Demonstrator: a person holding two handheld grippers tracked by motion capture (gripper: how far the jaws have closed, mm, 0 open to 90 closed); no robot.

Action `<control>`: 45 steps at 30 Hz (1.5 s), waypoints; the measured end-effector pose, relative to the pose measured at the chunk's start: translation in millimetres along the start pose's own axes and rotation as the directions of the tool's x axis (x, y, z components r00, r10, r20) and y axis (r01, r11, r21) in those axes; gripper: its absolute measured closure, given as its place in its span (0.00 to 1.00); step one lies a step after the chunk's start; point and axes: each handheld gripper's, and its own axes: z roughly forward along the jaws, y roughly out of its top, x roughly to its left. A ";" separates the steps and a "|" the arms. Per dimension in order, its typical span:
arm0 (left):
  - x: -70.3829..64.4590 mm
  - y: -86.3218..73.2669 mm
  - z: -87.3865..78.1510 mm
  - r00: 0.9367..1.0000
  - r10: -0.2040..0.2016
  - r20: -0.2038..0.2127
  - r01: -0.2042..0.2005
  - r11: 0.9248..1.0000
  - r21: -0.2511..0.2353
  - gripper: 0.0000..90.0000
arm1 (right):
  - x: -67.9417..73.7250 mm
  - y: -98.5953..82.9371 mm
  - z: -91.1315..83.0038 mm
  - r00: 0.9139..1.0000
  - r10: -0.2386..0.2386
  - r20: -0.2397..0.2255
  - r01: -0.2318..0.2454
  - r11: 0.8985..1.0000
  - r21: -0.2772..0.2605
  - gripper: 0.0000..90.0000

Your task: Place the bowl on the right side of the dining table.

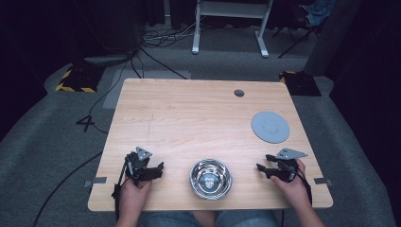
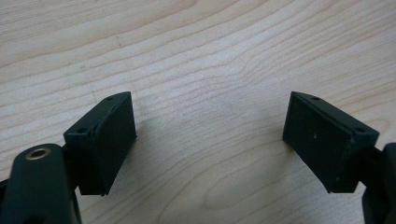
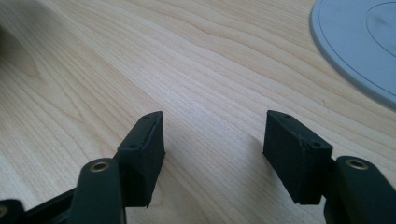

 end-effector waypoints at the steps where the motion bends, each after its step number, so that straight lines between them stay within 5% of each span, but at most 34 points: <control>1: 0.0 0.0 0.0 1.000 0.000 0.000 0.000 1.000 0.000 0.19 | -0.2 0.0 0.0 1.000 -0.001 -0.002 0.001 1.000 0.000 0.43; 25: -1.8 -1.7 -1.4 1.000 -0.012 -0.004 0.012 1.000 0.000 0.19 | 4.8 1.1 0.8 0.998 0.053 0.037 -0.053 0.999 -0.004 0.45; 30: -1.8 -1.7 -1.4 1.000 -0.012 -0.003 0.012 1.000 -0.001 0.19 | 11.0 12.9 -0.8 0.995 0.067 0.070 -0.073 0.994 0.083 0.49; 33: -1.9 -1.7 -1.4 1.000 -0.013 -0.003 0.013 1.000 -0.001 0.19 | 17.9 25.0 -4.6 0.993 0.111 0.034 -0.113 0.991 0.067 0.51; 38: -1.9 -1.7 -1.4 1.000 -0.013 -0.003 0.013 1.000 -0.001 0.19 | 29.2 44.1 -11.2 0.999 0.050 -0.014 -0.049 0.996 0.077 0.51; 41: -1.7 -1.7 -1.4 1.000 -0.011 -0.004 0.011 1.000 -0.001 0.19 | 36.1 56.6 -17.6 0.996 0.069 -0.056 -0.065 0.996 0.060 0.51; 45: -1.9 -1.7 -1.4 1.000 -0.013 -0.004 0.013 1.000 -0.001 0.19 | 38.5 66.2 -23.0 0.997 0.054 -0.056 -0.052 0.998 0.040 0.50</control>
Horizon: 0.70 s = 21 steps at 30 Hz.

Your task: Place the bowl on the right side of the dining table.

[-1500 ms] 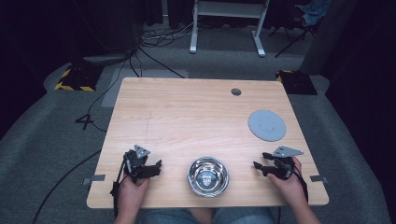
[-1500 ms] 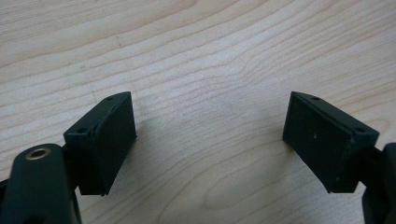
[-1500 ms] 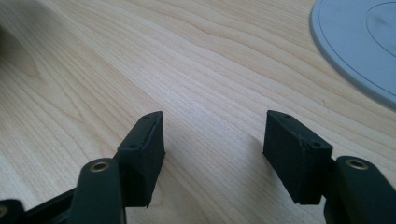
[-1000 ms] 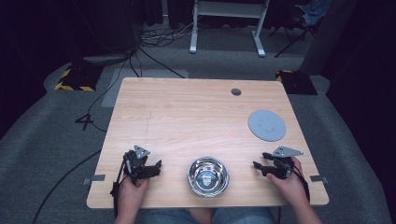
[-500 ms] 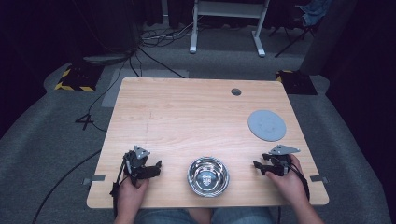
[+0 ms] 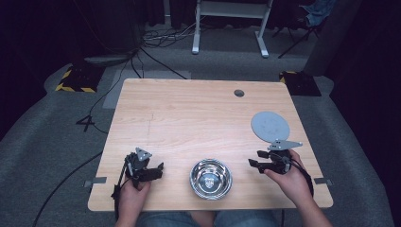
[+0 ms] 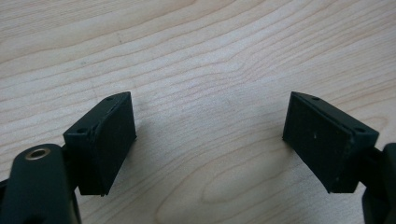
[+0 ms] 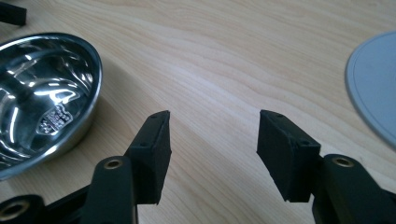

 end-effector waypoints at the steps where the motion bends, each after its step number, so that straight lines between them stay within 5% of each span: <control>1: 0.0 0.0 0.0 1.000 0.000 -0.001 0.000 1.000 0.000 0.19 | 1.2 2.6 -1.6 1.000 0.005 -0.004 -0.005 1.000 -0.003 0.49; 21: 0.0 0.0 0.0 1.000 0.000 0.000 0.000 1.000 0.000 0.19 | 29.1 39.2 -3.3 0.994 -0.039 -0.106 0.035 0.999 -0.042 0.52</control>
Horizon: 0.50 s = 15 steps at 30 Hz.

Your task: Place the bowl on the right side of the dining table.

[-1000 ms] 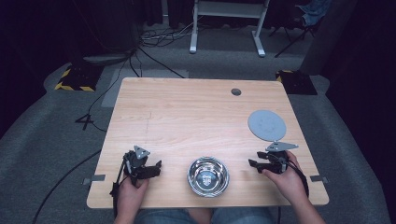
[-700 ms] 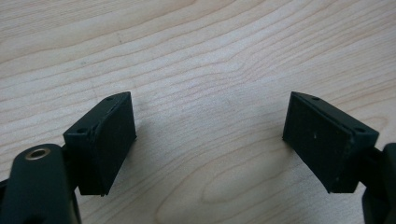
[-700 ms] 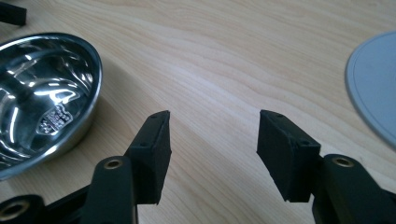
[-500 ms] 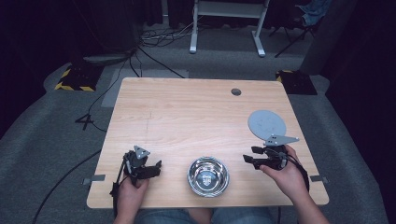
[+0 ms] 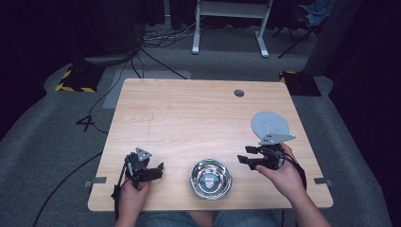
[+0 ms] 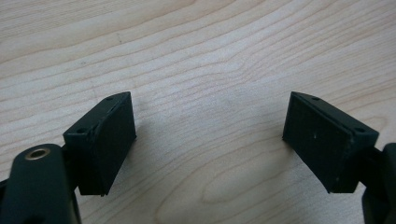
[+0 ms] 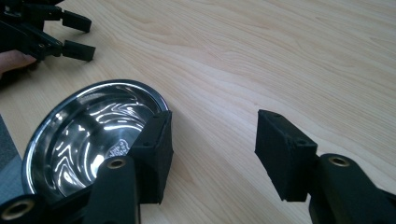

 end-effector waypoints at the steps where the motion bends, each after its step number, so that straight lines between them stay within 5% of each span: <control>1: 0.0 0.0 0.0 1.000 0.000 0.001 0.000 1.000 0.000 0.19 | 1.1 1.5 1.0 1.000 0.005 -0.007 -0.005 1.000 0.001 0.52; 15: 0.0 0.0 0.0 1.000 0.000 0.000 0.000 1.000 0.000 0.19 | 13.2 13.6 33.5 0.996 0.010 -0.086 -0.007 1.000 0.030 0.52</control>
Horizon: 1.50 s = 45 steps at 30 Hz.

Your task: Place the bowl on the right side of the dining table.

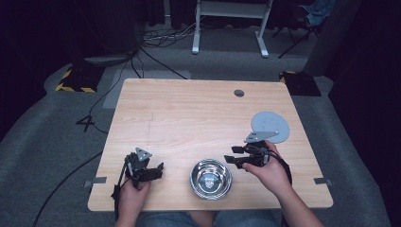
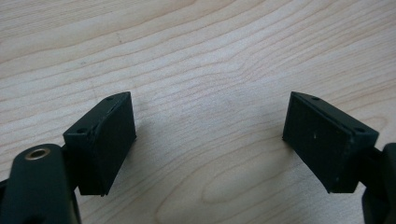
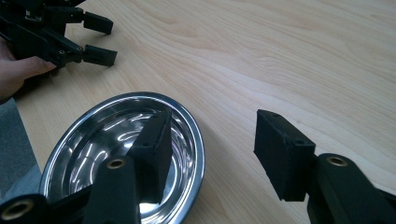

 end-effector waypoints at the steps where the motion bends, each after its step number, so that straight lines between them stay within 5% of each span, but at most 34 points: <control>1: 0.0 0.0 0.0 1.000 0.001 0.000 -0.001 1.000 -0.001 0.19 | 0.1 0.1 3.3 1.000 0.003 -0.008 -0.003 1.000 0.003 0.52; 11: 0.1 0.0 0.0 1.000 0.001 -0.001 -0.001 1.000 -0.001 0.19 | -2.1 -4.1 36.9 0.997 0.036 -0.075 -0.028 0.995 0.101 0.53; 16: 0.2 0.1 -0.1 1.000 0.004 0.000 -0.004 1.000 0.001 0.19 | -5.0 -8.1 53.4 0.992 0.048 -0.115 -0.024 0.980 0.198 0.59; 21: 0.3 0.1 -0.1 1.000 0.004 -0.001 -0.004 1.000 0.001 0.19 | -6.8 -8.4 62.3 0.988 0.036 -0.153 0.001 0.971 0.241 0.67; 26: 0.3 0.1 -0.1 1.000 0.004 0.000 -0.004 1.000 0.001 0.19 | -8.4 -7.3 72.9 0.984 0.044 -0.173 0.016 0.943 0.331 0.78; 28: 0.4 0.1 -0.1 1.000 0.004 -0.001 -0.004 1.000 0.000 0.19 | -8.6 -6.9 74.1 0.984 0.042 -0.176 0.020 0.941 0.336 0.80; 30: 0.3 0.1 -0.1 1.000 0.004 0.000 -0.004 1.000 0.001 0.19 | -7.3 -4.9 73.8 0.984 0.089 -0.157 -0.020 0.920 0.392 0.84; 31: 0.3 0.1 -0.1 1.000 0.004 0.000 -0.004 1.000 0.001 0.19 | -10.4 -5.2 76.7 0.982 0.060 -0.176 0.010 0.928 0.373 0.85; 32: 0.3 0.1 -0.1 1.000 0.003 0.000 -0.003 1.000 0.001 0.19 | -9.7 -4.6 75.9 0.982 0.101 -0.157 -0.028 0.912 0.410 0.86; 35: 0.4 0.1 -0.1 1.000 0.004 -0.001 -0.004 1.000 0.001 0.19 | -10.9 -4.8 79.7 0.975 0.147 -0.168 -0.061 0.900 0.431 0.91; 39: 0.3 0.1 -0.1 1.000 0.002 0.000 -0.002 1.000 0.000 0.19 | -10.5 -2.9 80.6 0.969 0.168 -0.180 -0.074 0.897 0.436 0.97; 40: 0.3 0.1 -0.1 1.000 0.003 0.000 -0.003 1.000 0.001 0.19 | -11.0 -2.2 80.7 0.969 0.160 -0.189 -0.069 0.908 0.412 0.97; 43: 0.4 0.1 -0.1 1.000 0.004 0.000 -0.004 1.000 0.001 0.19 | -5.5 3.7 75.2 0.981 0.137 -0.138 -0.066 0.902 0.427 0.97; 45: 0.3 0.1 -0.1 1.000 0.003 0.000 -0.003 1.000 0.001 0.19 | -4.1 6.6 72.9 0.985 0.104 -0.135 -0.042 0.915 0.401 0.97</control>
